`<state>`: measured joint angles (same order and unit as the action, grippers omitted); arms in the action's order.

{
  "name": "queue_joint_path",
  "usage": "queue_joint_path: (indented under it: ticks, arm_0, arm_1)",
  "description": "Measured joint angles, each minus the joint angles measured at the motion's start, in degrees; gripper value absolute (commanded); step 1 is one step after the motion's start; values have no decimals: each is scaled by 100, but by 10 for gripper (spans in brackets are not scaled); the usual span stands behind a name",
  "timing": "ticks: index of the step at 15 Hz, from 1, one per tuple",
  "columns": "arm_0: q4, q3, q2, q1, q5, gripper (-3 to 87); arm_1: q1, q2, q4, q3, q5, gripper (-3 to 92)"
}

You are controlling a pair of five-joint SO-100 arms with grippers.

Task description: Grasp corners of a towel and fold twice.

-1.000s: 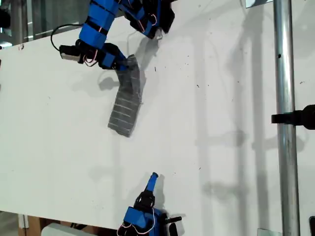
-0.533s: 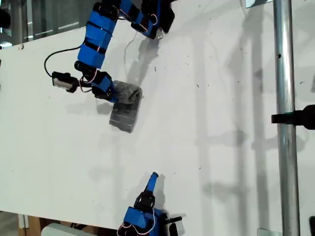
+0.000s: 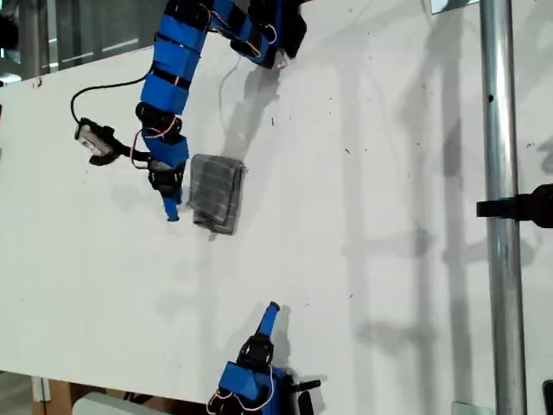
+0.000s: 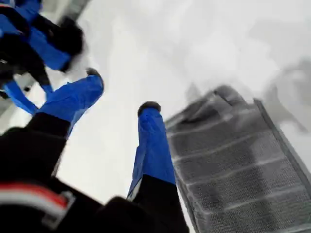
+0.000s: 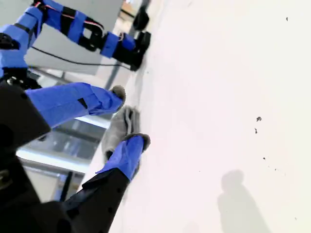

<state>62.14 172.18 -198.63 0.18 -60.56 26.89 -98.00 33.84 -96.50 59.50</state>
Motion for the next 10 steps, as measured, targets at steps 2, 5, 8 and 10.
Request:
queue_joint_path:
  ticks: [2, 5, 8, 10]
  arm_0:
    - [-26, 0, 0, 0, 0, 135]
    - [-26, 220, 0, 0, -158, 126]
    - [-281, 519, 0, 0, -246, 97]
    - [-272, 589, 0, 0, -360, 84]
  arm_1:
    - [9, -589, 202, -176, 0, 106]
    - [123, -1837, 1301, -1310, 35, -2]
    - [18, -3885, 2575, -3454, 554, -2]
    - [-237, -5212, 2979, -4878, 1037, -2]
